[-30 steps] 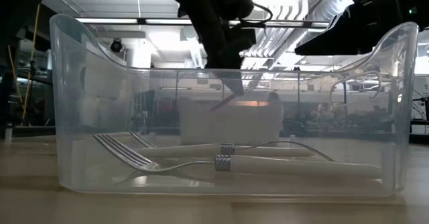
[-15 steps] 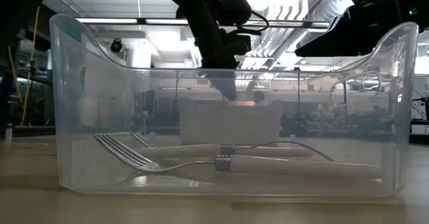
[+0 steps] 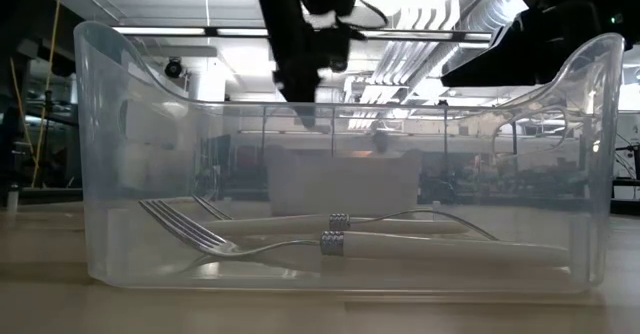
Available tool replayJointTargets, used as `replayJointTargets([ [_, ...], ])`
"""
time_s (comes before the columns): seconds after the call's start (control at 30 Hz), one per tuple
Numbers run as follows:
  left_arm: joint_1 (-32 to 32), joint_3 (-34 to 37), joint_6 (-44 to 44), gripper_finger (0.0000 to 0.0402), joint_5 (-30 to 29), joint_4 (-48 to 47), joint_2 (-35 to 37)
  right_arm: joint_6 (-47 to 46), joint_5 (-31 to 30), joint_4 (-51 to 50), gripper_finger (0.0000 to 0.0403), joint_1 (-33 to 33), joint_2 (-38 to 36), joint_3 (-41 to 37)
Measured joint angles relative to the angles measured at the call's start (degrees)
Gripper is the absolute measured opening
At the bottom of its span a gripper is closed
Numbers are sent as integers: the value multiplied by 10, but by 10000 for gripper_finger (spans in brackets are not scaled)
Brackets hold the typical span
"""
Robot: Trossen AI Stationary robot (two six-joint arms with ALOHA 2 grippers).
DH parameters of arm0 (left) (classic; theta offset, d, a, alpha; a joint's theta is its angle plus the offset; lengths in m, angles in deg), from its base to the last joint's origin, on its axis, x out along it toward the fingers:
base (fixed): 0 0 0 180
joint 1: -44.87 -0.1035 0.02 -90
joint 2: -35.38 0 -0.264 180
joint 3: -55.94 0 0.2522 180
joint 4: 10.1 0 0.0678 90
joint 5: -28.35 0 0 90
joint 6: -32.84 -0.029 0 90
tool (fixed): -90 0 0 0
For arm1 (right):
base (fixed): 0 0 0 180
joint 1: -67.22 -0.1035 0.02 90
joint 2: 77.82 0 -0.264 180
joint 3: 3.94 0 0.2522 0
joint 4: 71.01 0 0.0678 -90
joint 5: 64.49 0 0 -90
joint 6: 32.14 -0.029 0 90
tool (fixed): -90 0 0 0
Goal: Sort silverware by color (type)
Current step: Put the white fork into the transparent bin
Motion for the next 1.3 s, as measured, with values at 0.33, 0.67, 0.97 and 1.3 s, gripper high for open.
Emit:
replayJointTargets([
  [0.33, -63, 79, 65, 5, -13, -40, 132, -29, 0, -25, 0, 0, 0, 0],
  [0.67, -156, 261, 86, 1, -12, -27, 240, -31, -1, -29, 0, 2, 0, 0],
  [0.97, -235, 361, 76, 3, 3, 27, 263, -31, -1, -25, 0, 2, 0, 0],
  [1.3, -267, 376, 79, 29, 5, 66, 264, -31, -2, -25, 0, 2, 0, 0],
])
